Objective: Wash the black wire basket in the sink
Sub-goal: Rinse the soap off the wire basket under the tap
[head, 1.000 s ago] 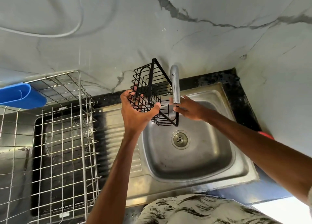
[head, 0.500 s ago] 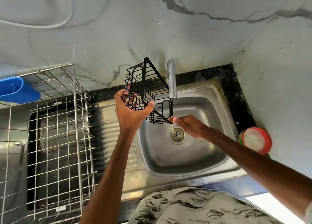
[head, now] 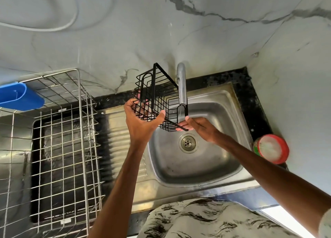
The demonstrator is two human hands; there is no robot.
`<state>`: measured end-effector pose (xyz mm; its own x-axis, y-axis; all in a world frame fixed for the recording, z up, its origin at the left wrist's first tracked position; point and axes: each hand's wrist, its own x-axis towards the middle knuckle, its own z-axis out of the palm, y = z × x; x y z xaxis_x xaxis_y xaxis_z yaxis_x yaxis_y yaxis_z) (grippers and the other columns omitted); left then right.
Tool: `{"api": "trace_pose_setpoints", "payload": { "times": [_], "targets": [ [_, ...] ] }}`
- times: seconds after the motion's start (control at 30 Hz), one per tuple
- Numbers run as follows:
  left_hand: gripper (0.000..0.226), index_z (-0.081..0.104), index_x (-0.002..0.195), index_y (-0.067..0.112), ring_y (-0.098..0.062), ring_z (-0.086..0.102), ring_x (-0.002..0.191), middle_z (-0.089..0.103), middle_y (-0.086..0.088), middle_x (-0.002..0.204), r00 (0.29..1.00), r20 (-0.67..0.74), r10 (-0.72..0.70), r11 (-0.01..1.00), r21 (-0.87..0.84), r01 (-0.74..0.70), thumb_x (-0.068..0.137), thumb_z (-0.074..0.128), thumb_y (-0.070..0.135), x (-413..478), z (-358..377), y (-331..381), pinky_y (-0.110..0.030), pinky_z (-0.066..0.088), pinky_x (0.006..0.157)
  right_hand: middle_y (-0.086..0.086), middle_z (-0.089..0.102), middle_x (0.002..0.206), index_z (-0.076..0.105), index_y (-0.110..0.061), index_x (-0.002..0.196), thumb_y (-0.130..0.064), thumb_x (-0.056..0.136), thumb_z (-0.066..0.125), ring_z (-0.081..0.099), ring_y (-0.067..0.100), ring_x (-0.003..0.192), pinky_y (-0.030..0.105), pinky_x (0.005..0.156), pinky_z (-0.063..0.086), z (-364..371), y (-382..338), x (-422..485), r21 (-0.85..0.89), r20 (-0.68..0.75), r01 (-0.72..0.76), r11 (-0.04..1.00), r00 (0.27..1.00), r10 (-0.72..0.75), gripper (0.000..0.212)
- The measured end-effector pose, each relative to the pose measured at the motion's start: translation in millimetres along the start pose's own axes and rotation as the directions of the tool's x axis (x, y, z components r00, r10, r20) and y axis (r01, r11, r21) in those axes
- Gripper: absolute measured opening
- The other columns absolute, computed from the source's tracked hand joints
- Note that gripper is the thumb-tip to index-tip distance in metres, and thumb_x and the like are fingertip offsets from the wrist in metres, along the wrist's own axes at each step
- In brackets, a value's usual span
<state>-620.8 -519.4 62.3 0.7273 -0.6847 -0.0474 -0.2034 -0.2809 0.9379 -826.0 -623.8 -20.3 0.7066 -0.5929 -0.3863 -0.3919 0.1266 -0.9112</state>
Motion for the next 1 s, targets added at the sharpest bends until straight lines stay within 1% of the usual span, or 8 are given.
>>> {"api": "trace_pose_setpoints", "payload": {
  "times": [0.13,0.23,0.33,0.47,0.7,0.8,0.9,1.0],
  "targets": [
    [0.089,0.045,0.132,0.019,-0.024,0.06,0.111,0.056,-0.003,0.125,1.0,0.007,-0.021,1.0,-0.002,0.021,0.06,0.09,0.046,0.7,2.7,-6.0,-0.041,0.053,0.101,0.009,0.078,0.103,0.074,-0.01,0.108,-0.035,0.106,0.047,0.076,0.021,0.095,0.047,0.088,0.06,-16.4,-2.0,3.6,0.056,-0.108,-0.04,0.998,0.993,0.045,0.037],
    [0.091,0.046,0.133,0.018,-0.019,0.06,0.11,0.055,-0.001,0.124,0.999,0.02,-0.036,0.999,-0.026,0.036,0.059,0.089,0.048,2.8,-0.1,-10.8,-0.035,0.052,0.102,0.0,0.077,0.104,0.075,-0.015,0.106,-0.025,0.098,0.066,0.073,0.017,0.099,0.041,0.089,0.06,-18.2,8.4,11.5,-0.053,-0.362,-0.035,0.998,0.932,0.013,0.016],
    [0.081,0.051,0.126,0.024,-0.007,0.057,0.108,0.056,0.006,0.12,0.996,0.027,-0.086,0.992,-0.091,0.088,0.058,0.087,0.048,6.8,-10.5,-17.5,-0.028,0.049,0.102,-0.002,0.065,0.13,0.061,-0.016,0.129,-0.024,0.088,0.079,0.061,0.013,0.119,0.027,0.096,0.053,-17.4,13.4,22.6,-0.097,-0.463,-0.089,0.991,0.886,0.034,0.046],
    [0.06,0.055,0.117,0.034,-0.002,0.069,0.106,0.073,0.017,0.11,0.976,0.139,-0.169,0.969,-0.156,0.19,0.069,0.09,0.025,14.6,-25.2,-22.0,-0.027,0.056,0.091,-0.006,0.045,0.149,0.044,-0.021,0.147,-0.025,0.083,0.083,0.043,0.009,0.132,0.028,0.107,0.04,-27.7,3.6,32.6,-0.093,-0.348,-0.049,0.994,0.937,0.013,0.075],
    [0.057,0.064,0.122,0.013,-0.032,0.069,0.119,0.068,-0.015,0.136,0.833,0.42,-0.361,0.847,-0.227,0.481,0.077,0.087,0.039,35.4,-9.6,-31.8,-0.059,0.052,0.102,0.011,0.064,0.135,0.055,-0.014,0.138,-0.022,0.099,0.065,0.067,0.02,0.116,0.041,0.104,0.052,-48.5,-31.4,51.3,-0.099,0.2,-0.209,0.973,0.953,0.225,0.041],
    [0.089,0.066,0.131,0.012,-0.042,0.058,0.131,0.065,-0.016,0.14,0.786,0.501,-0.361,0.822,-0.227,0.522,0.066,0.085,0.069,42.4,6.6,-39.7,-0.071,0.04,0.111,0.019,0.071,0.117,0.057,-0.017,0.134,-0.03,0.108,0.046,0.073,0.031,0.103,0.043,0.088,0.061,-42.4,-32.9,39.6,0.089,0.203,-0.343,0.935,0.925,0.32,0.032],
    [0.079,0.059,0.142,0.02,-0.04,0.043,0.145,0.051,-0.019,0.154,0.743,0.519,-0.422,0.797,-0.178,0.577,0.08,0.071,0.068,37.9,20.4,-30.2,-0.062,0.029,0.12,0.023,0.074,0.107,0.058,-0.013,0.131,-0.031,0.11,0.037,0.074,0.037,0.097,0.054,0.087,0.06,-41.3,-23.1,27.1,0.14,0.113,-0.395,0.908,0.917,0.382,0.035],
    [0.097,0.056,0.144,0.017,-0.034,0.049,0.138,0.047,-0.009,0.153,0.647,0.617,-0.449,0.816,-0.013,0.579,0.069,0.076,0.075,22.6,28.5,-37.5,-0.058,0.046,0.108,0.028,0.073,0.104,0.054,-0.009,0.134,-0.029,0.109,0.037,0.074,0.04,0.093,0.052,0.082,0.061,-40.8,-12.5,15.5,0.173,0.068,-0.454,0.874,0.891,0.449,0.036]
  ]
}}
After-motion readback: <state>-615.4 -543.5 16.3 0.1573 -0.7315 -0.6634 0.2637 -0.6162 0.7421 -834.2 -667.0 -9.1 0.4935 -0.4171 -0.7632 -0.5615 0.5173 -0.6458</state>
